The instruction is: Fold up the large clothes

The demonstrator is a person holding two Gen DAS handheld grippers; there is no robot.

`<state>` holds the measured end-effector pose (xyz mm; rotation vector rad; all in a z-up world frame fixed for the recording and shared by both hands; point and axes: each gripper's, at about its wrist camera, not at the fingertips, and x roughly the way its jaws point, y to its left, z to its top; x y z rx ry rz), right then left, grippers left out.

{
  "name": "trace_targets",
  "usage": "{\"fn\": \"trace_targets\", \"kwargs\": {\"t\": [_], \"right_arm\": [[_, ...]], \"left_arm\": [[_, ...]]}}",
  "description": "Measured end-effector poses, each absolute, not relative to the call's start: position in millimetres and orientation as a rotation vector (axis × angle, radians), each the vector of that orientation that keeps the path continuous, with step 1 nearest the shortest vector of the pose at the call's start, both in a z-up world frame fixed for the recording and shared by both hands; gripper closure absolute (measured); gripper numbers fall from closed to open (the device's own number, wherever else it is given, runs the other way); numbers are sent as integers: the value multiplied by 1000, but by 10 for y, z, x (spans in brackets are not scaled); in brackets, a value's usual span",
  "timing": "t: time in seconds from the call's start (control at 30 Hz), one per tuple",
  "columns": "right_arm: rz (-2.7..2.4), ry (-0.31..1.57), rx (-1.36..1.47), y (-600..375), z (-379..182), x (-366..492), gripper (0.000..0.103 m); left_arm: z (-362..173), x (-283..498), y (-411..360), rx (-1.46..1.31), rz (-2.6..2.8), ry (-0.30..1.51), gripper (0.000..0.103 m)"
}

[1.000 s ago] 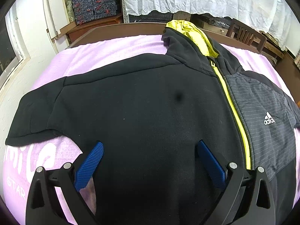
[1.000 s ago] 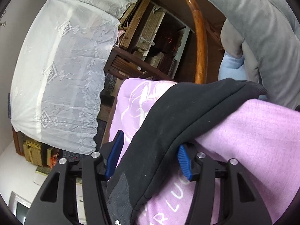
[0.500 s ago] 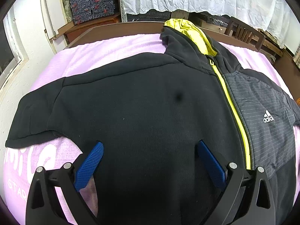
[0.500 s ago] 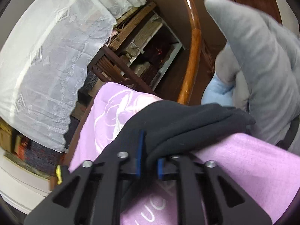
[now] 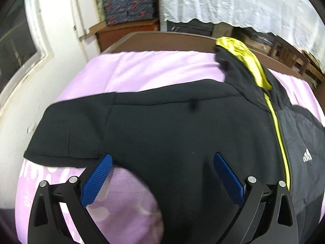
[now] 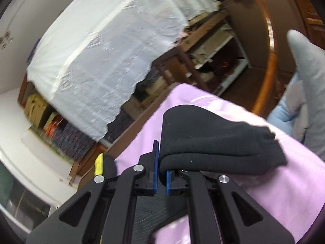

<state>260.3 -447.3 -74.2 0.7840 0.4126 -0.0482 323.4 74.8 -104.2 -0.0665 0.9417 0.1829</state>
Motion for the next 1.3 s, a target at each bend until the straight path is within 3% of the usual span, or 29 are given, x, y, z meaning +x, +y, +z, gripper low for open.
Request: {"fn": "trace_targets", "kwargs": {"t": [0.27, 0.53, 0.6, 0.67, 0.73, 1.0, 1.17, 1.3], "right_arm": [[149, 502, 525, -3365, -493, 2715, 97], [362, 937, 290, -2317, -1118, 3093, 83], [387, 951, 310, -2349, -1093, 3065, 75], [412, 961, 383, -2451, -1013, 3039, 43], [436, 941, 469, -2622, -921, 2937, 38], [299, 772, 602, -3306, -666, 2525, 39], [168, 755, 694, -3669, -821, 2562, 78], [127, 751, 827, -3973, -954, 2572, 81]], "left_arm": [[-1127, 3231, 660, -13, 192, 972, 3], [-1137, 3234, 655, -5, 189, 976, 3], [-1136, 3232, 646, 0, 187, 976, 3], [-1130, 3237, 634, 6, 182, 975, 3], [-1119, 3226, 613, 15, 177, 971, 3], [-961, 3021, 213, 92, 53, 926, 3], [-855, 2838, -462, 211, -80, 890, 3], [-820, 2735, -1158, 337, -167, 848, 3]]}}
